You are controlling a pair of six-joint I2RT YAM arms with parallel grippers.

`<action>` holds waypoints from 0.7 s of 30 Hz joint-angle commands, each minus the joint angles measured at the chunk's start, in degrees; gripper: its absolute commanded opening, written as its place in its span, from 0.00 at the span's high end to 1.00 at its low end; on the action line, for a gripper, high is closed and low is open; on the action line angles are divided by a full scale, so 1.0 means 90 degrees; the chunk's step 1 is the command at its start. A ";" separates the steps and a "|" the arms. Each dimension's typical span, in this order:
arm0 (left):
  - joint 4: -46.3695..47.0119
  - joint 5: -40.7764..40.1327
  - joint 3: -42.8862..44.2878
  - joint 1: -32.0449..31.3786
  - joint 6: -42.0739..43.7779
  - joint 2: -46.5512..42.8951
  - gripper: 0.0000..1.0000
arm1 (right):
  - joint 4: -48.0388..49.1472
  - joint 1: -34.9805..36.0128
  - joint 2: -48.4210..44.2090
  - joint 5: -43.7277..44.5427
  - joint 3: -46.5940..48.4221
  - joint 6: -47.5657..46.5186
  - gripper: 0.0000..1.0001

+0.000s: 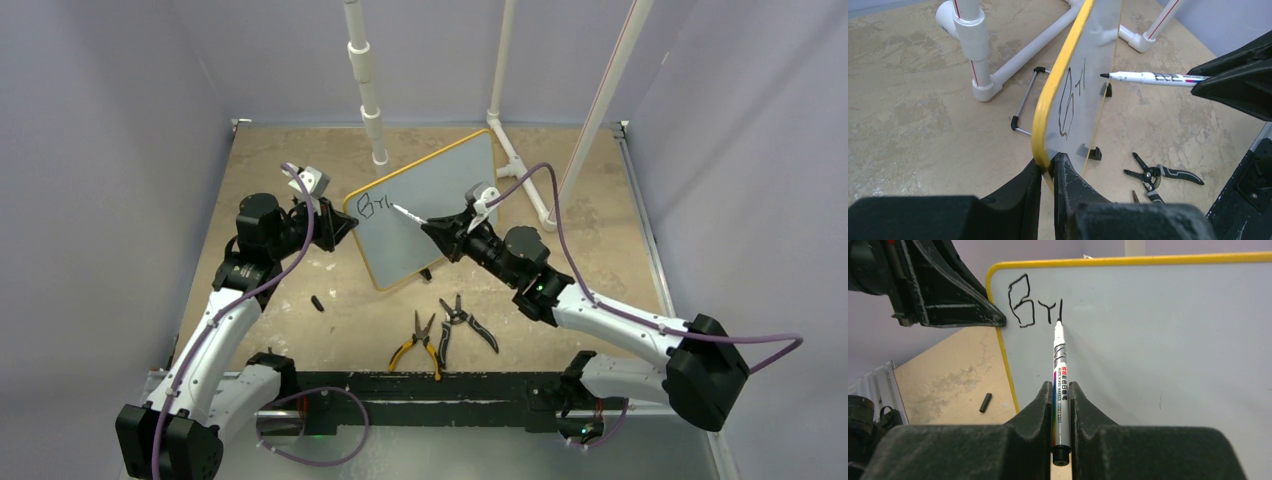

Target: Write a sentence on the whiteboard

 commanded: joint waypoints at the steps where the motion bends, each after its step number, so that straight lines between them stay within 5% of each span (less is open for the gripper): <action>1: -0.0003 -0.0076 -0.0120 0.0014 0.0149 0.0042 1.00 | 0.0265 -0.0010 -0.0196 0.0069 0.0154 -0.0112 1.00; 21: 0.0001 -0.0047 -0.0120 0.0014 0.0153 0.0052 1.00 | 0.0459 -0.0010 0.0227 0.0144 0.0688 -0.0445 1.00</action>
